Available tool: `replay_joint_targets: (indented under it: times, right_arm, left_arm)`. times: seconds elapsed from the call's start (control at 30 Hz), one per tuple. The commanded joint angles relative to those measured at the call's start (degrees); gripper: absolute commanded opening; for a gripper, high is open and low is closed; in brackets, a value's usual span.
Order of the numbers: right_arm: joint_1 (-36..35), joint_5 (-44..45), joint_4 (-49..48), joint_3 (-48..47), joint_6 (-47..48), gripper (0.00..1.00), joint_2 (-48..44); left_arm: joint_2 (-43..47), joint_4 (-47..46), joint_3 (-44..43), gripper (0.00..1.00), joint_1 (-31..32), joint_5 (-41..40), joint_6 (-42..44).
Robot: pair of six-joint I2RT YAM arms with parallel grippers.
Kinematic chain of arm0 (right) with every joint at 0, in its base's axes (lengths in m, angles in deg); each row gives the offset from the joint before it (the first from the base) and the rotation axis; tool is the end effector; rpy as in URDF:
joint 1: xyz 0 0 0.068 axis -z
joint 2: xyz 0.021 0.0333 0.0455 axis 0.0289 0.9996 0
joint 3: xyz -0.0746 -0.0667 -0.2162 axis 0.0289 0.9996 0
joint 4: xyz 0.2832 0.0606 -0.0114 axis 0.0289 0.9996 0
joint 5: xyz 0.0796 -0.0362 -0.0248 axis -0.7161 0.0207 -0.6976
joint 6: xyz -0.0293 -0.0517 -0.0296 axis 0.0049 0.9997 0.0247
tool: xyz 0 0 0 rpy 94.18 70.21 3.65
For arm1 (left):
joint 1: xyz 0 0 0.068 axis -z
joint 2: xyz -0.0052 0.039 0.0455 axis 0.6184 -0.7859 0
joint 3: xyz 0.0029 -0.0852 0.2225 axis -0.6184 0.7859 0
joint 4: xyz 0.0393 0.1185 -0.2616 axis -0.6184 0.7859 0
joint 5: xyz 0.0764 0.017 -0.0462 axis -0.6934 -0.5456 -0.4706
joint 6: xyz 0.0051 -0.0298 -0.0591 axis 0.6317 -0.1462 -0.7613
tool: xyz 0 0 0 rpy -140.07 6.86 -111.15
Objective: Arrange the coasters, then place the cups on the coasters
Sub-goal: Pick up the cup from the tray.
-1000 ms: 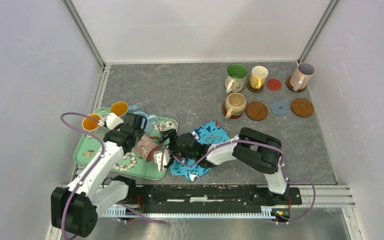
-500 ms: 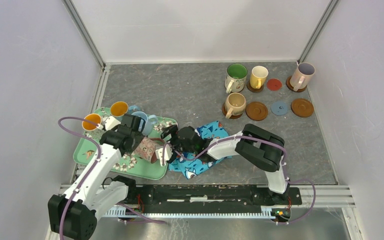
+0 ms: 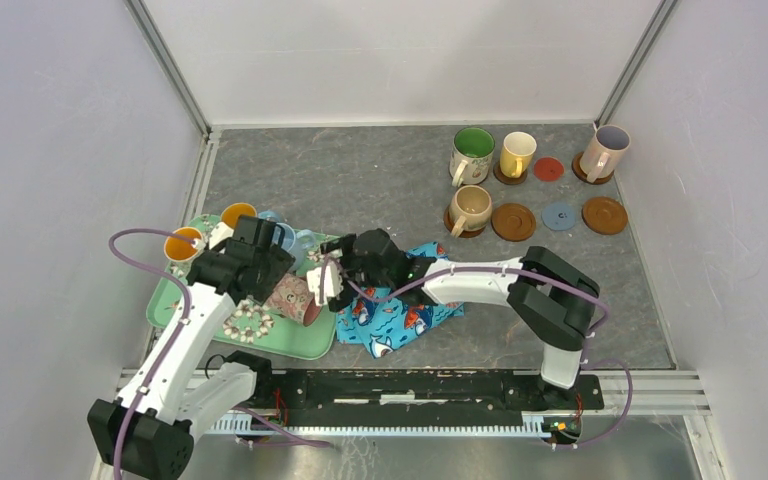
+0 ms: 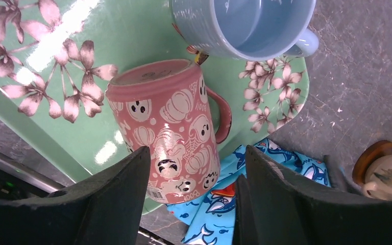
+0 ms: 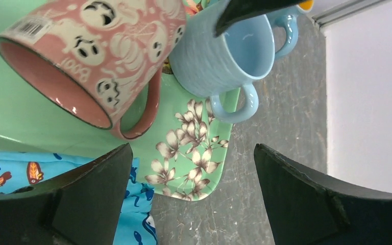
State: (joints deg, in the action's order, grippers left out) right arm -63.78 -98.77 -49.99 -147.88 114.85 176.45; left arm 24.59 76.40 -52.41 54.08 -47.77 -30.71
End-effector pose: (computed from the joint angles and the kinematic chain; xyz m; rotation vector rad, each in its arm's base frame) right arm 0.1949 0.3892 0.1373 -1.7206 1.0251 0.3301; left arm 0.2154 -0.0449 0.2286 -1.1908 2.2763 -0.1372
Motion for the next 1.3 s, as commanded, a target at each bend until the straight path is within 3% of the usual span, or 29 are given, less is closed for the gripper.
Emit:
replay_joint_targets:
  times: [0.0, 0.17, 0.53, 0.73, 0.8, 1.07, 1.27]
  right_arm:
    - [2.25, -3.85, 6.03, -8.17, -10.86, 0.97, -0.15]
    - [4.14, -3.72, 10.25, -15.86, -20.08, 0.97, 3.15]
    - [5.43, -5.73, 15.95, -30.31, -39.35, 0.96, 13.95]
    - [6.74, -8.49, 16.51, -29.88, -48.33, 0.93, 15.53]
    - [6.99, -7.49, 17.52, -29.8, -49.27, 0.91, 16.17]
    - [6.71, -5.25, 20.66, -28.08, -50.93, 0.86, 16.89]
    - [5.31, -0.47, 24.59, -30.24, -51.36, 0.86, 18.56]
  left_arm:
    - [-0.64, 0.98, 1.35, 0.77, 0.03, 1.43, -5.65]
    - [0.53, 0.13, 6.27, 0.77, 0.03, 1.31, -8.25]
    - [7.21, 5.42, 15.69, 0.61, 0.03, -0.01, -14.42]
    - [11.81, 5.62, 16.73, 0.36, 0.03, -0.34, -15.61]
    - [11.39, 5.75, 16.44, 0.34, 0.03, -0.54, -14.92]
    - [9.24, 8.91, 11.22, 0.37, 0.03, -2.09, -10.98]
    - [8.43, 10.69, 8.57, 0.64, 0.03, -3.89, -10.03]
